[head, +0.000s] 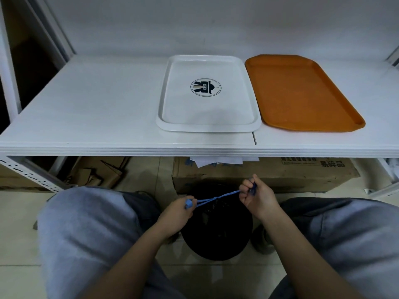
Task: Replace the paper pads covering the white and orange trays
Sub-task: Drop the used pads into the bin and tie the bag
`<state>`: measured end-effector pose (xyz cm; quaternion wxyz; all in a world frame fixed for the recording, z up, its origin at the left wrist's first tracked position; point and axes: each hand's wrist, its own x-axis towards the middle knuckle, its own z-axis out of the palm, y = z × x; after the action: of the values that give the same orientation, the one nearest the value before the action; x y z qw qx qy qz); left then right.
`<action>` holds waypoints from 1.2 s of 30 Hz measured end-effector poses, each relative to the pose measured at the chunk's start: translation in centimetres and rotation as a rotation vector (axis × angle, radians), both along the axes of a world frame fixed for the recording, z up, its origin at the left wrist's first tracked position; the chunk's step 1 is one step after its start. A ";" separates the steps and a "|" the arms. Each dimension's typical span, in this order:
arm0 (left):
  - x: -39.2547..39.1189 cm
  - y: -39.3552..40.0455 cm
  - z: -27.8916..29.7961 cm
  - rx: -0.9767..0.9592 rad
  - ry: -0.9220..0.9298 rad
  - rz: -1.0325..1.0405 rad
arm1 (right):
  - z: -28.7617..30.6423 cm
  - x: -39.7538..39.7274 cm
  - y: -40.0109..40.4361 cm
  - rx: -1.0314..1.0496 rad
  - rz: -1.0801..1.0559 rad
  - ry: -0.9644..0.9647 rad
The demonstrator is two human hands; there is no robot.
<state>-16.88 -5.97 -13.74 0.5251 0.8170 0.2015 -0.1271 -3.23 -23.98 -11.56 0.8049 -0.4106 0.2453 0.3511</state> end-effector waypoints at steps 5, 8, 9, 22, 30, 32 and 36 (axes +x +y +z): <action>0.0 0.0 -0.3 0.066 0.079 -0.023 | -1.0 0.0 -0.6 -0.060 -0.022 -0.007; -0.1 0.0 -0.1 -0.040 0.074 -0.001 | -1.1 -0.1 -0.6 -0.107 -0.028 -0.049; -0.1 -0.1 0.1 -0.082 0.065 0.016 | -0.9 -0.2 -0.6 -0.150 0.009 -0.115; 4.3 -0.7 5.5 -0.257 -0.182 0.127 | 4.2 -1.3 2.9 -0.348 0.922 -0.849; 2.3 -3.2 -0.5 0.120 -0.354 -0.015 | 4.2 -2.1 2.3 -0.243 0.742 -0.763; 2.8 -3.9 -0.4 0.225 -0.485 0.001 | 4.3 -2.1 2.2 -0.204 0.678 -0.723; 3.3 -4.3 -0.1 0.251 -0.565 0.089 | 4.2 -1.5 1.9 -0.088 0.537 -0.608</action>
<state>-13.61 -10.29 -13.85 0.4605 0.8687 0.0973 0.1543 -4.77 -22.09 -7.34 0.7021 -0.5794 -0.1051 0.4003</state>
